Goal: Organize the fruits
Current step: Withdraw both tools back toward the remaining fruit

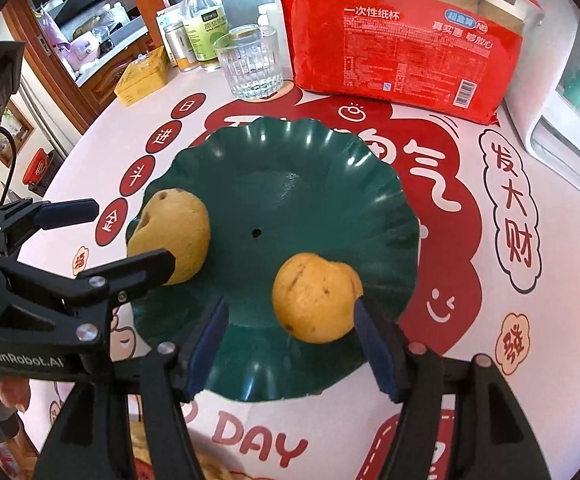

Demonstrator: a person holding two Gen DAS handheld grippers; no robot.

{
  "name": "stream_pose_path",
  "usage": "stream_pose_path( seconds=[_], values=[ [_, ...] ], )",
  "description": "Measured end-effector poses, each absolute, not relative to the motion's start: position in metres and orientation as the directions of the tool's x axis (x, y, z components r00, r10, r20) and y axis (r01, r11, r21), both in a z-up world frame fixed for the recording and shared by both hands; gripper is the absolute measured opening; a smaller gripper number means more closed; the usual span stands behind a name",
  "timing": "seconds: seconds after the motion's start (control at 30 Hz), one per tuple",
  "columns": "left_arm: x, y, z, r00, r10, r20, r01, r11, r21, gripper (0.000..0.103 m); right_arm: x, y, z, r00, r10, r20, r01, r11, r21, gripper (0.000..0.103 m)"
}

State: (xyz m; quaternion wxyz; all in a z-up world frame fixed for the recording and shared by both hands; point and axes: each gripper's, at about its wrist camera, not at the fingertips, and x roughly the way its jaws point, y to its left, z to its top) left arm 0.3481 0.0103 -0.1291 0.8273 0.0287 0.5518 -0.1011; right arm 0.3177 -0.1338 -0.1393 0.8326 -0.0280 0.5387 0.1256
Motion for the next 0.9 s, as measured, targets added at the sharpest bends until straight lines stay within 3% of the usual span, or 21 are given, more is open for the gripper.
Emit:
stream_pose_path(
  seconds=[0.43, 0.9],
  values=[
    [0.288, 0.026, -0.076, 0.481, -0.103, -0.871, 0.181, 0.983, -0.016, 0.102, 0.276, -0.144, -0.112, 0.414, 0.145, -0.899, -0.193, 0.979, 0.069, 0.065],
    [0.184, 0.031, -0.028, 0.566, -0.138, -0.813, 0.189, 0.981, -0.034, 0.102, 0.18, -0.157, -0.05, 0.579, 0.183, -0.794, -0.175, 0.98, 0.098, 0.065]
  ],
)
